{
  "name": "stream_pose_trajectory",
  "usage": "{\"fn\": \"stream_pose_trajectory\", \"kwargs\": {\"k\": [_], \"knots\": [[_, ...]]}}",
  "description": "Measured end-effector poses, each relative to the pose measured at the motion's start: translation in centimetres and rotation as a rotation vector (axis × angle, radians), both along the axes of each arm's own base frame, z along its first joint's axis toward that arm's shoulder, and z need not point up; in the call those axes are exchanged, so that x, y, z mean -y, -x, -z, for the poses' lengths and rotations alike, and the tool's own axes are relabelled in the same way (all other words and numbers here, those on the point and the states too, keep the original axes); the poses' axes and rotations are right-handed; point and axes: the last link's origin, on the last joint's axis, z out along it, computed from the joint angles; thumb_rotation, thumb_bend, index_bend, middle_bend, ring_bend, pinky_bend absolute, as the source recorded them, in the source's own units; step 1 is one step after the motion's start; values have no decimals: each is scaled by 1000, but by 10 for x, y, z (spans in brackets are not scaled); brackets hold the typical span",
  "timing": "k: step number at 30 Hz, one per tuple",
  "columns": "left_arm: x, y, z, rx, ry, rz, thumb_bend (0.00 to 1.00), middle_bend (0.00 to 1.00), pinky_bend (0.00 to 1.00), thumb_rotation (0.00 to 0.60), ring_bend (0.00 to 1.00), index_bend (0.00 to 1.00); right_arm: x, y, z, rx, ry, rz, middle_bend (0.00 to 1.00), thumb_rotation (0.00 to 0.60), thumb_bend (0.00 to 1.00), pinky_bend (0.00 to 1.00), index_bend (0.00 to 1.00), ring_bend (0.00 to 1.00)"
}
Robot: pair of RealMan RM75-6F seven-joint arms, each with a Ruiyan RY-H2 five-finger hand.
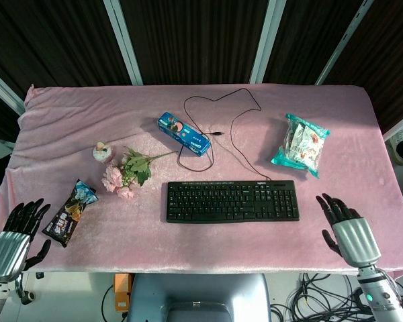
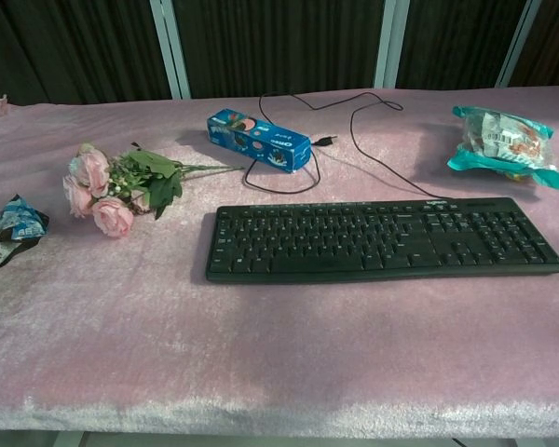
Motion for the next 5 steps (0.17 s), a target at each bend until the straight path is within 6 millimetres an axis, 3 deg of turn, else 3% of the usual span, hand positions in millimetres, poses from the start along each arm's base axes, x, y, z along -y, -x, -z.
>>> {"fn": "stream_pose_trajectory", "kwargs": {"k": [5], "knots": [[-2,-1,2,-2,8,-1,413,0,0,600,0,0,-4,4,-5,9,4,2,0,600,428,146,0,0]]}}
